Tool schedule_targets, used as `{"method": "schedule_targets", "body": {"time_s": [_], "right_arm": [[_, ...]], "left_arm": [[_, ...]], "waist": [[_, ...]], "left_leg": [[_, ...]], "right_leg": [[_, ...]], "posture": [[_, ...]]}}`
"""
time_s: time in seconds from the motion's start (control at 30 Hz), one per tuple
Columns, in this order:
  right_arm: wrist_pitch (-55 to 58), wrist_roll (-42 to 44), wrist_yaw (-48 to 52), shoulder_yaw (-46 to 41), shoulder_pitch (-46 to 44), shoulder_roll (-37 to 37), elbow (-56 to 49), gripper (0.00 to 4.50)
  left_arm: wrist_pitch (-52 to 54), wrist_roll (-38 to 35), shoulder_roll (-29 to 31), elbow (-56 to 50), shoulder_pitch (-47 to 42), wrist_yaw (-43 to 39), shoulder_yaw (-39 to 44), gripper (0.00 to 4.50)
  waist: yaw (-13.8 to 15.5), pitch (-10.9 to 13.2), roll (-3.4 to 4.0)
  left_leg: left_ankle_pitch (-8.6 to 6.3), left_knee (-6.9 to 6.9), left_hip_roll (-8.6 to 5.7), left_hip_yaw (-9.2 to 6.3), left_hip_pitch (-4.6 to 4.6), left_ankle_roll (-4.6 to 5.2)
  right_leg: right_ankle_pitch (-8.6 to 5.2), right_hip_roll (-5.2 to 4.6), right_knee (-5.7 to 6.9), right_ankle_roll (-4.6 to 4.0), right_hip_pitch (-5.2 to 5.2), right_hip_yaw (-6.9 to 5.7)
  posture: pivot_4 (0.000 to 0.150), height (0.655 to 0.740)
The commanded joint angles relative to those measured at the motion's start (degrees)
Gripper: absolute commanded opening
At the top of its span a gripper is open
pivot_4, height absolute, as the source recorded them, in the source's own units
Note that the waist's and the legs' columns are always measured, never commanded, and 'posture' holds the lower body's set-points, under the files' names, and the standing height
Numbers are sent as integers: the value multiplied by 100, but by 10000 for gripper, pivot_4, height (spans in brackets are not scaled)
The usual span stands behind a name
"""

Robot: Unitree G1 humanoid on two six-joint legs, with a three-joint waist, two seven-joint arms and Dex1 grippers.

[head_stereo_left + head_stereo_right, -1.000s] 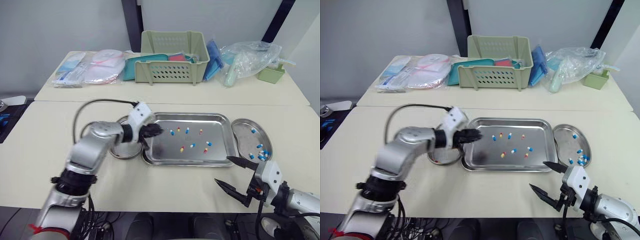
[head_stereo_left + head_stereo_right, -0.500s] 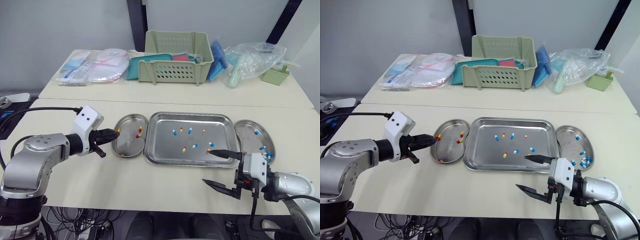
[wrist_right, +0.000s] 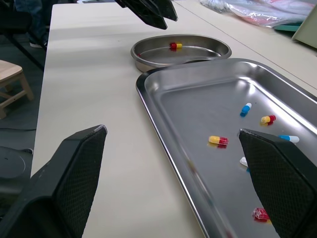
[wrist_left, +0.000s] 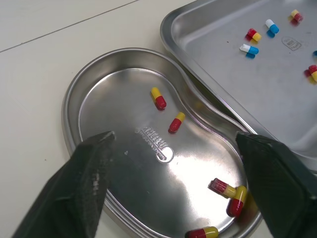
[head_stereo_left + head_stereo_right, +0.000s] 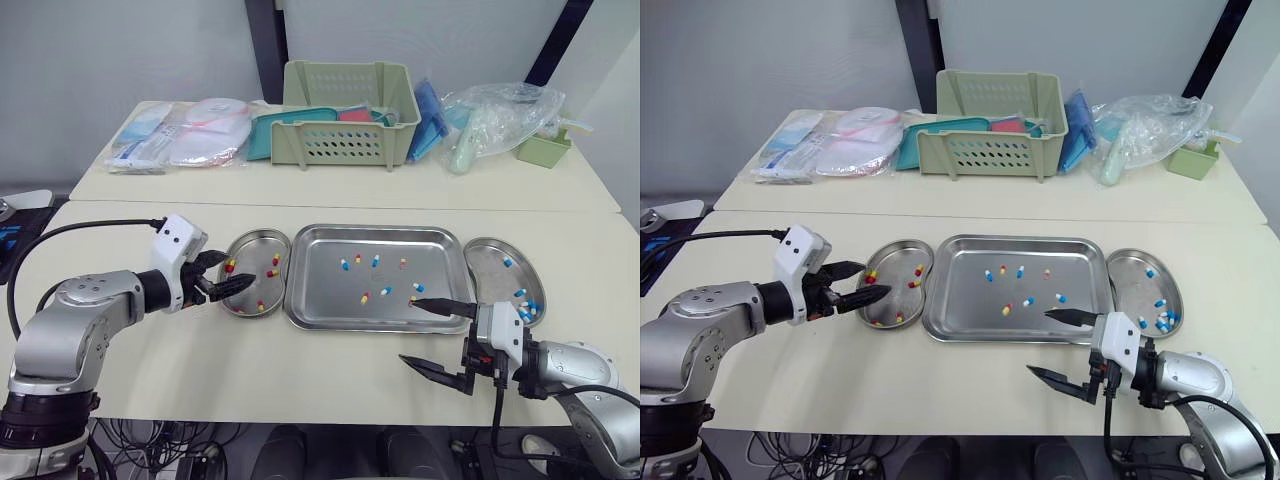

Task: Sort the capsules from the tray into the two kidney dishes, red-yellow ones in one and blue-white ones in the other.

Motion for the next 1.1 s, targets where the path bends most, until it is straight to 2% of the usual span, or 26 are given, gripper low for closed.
{"method": "schedule_targets", "body": {"time_s": [0.03, 0.2, 0.37, 0.63, 0.73, 0.87, 1.1], "right_arm": [[-56, 13, -74, -32, 41, 30, -215, 45000], [-103, -16, -119, -70, 82, 37, -218, 45000], [-96, 2, -266, -345, 254, -12, -319, 45000], [-191, 141, -187, -1786, 1107, -280, -186, 45000], [-254, 171, 22, -2491, 1519, -411, 80, 45000], [-504, 81, 381, -3402, 1901, -604, 1039, 45000], [-306, 117, 347, -3795, 1839, -648, 1949, 45000]], "left_arm": [[-226, -121, 92, -49, -78, -16, 325, 44680], [-445, -150, 96, -60, 119, 32, 630, 44680], [-1042, -59, -7, 64, 675, 93, 1166, 44680], [-2463, 247, -290, 823, 1776, 157, 1929, 44680], [-3013, 370, -369, 1267, 2150, 157, 2137, 44680], [-3479, 301, -485, 1735, 2597, 19, 2406, 44680], [-3958, 377, -578, 2049, 3041, 39, 2430, 44680]], "waist": [[0, 0, 0], [-5, 0, 0], [-1, 0, 0], [12, 0, 1], [12, -1, 0], [8, -2, -3], [-1, -4, -2]], "left_leg": [[0, 0, 0, 0, 0, 0], [0, 0, 1, 0, 0, 0], [0, -2, 2, 2, 0, 0], [0, -3, 1, 4, 1, 0], [-1, -5, 1, 6, 2, 1], [-1, -6, 1, 10, 6, 1], [-1, -10, 2, 14, 12, 1]], "right_leg": [[0, 0, 0, 0, 0, 0], [0, 0, 0, 0, 0, 0], [0, 0, 0, 0, -2, 2], [0, -2, -2, -1, -1, 4], [0, -2, -2, -1, 0, 5], [0, -3, -4, -1, 4, 6], [0, -2, -3, -2, 5, 10]], "posture": [[1500, 7400], [1500, 7400], [1500, 7400], [1500, 7400], [1500, 7400], [1500, 7400], [1500, 7400]]}}
